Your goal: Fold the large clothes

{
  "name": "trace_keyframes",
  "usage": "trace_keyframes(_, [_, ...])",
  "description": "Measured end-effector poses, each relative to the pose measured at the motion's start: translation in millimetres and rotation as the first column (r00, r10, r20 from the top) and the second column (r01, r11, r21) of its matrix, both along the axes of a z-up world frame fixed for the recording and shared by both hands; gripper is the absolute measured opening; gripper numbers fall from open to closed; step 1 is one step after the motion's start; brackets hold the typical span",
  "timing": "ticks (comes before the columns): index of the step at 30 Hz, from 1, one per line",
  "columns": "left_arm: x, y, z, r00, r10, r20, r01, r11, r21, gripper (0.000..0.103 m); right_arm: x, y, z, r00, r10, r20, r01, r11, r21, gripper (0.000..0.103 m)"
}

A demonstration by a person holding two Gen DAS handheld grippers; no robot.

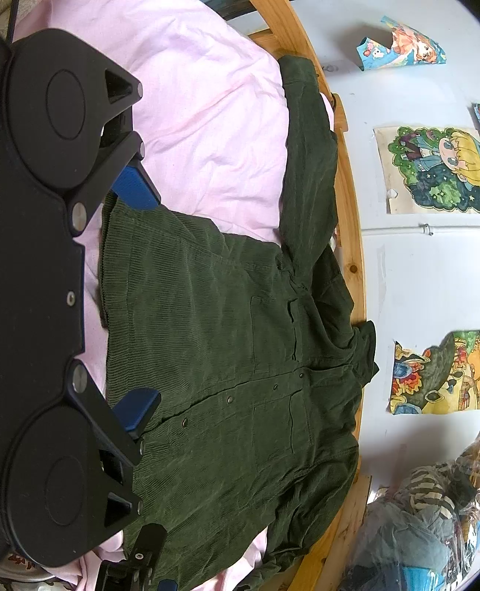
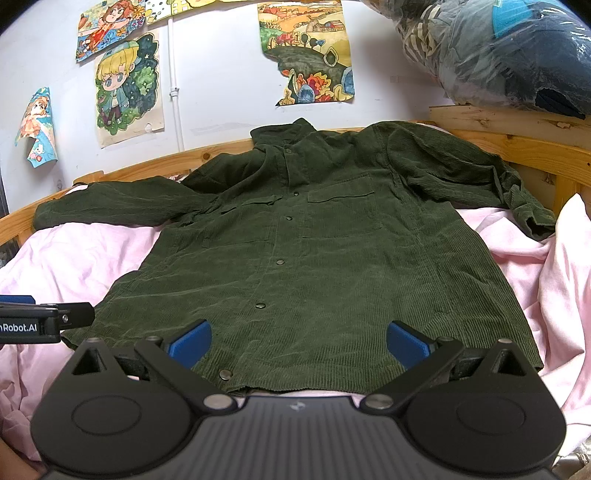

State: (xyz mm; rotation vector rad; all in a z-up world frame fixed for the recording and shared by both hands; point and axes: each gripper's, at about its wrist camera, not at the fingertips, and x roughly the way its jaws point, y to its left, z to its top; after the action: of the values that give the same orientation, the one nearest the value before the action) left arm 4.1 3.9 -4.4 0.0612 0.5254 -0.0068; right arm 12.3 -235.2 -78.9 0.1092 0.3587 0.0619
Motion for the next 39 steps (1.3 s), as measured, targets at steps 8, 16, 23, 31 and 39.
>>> trace_keyframes(8, [0.4,1.0,-1.2,1.000,-0.001,-0.003,0.001,1.000,-0.001,0.103,0.3,-0.4,0.2,1.000,0.000,0.000,0.000,1.000,0.000,0.103])
trace_keyframes(16, [0.4,0.9,-2.2,1.000,0.009,-0.003,-0.009,1.000,0.002,0.103,0.5,0.5,-1.0,1.000,0.000,-0.001,0.000,1.000,0.001,0.103])
trace_keyframes(23, [0.2,0.4,-2.9,1.000,0.012,-0.004,-0.012,1.000,0.003,0.103,0.1,0.6,-0.9,1.000,0.000,-0.001,0.000,1.000,0.001,0.103])
trace_keyframes(31, [0.4,0.6,-2.4,1.000,0.011,-0.005,-0.011,1.000,0.002,0.103,-1.1,1.7,-0.6,1.000,-0.006,-0.004,0.006,1.000,0.000,0.103])
trace_keyframes(39, [1.8,0.6,-3.6,1.000,0.013,-0.009,-0.013,1.000,-0.002,0.103,1.7,-0.3,-0.4,1.000,-0.028,-0.011,0.028,1.000,0.006,0.103])
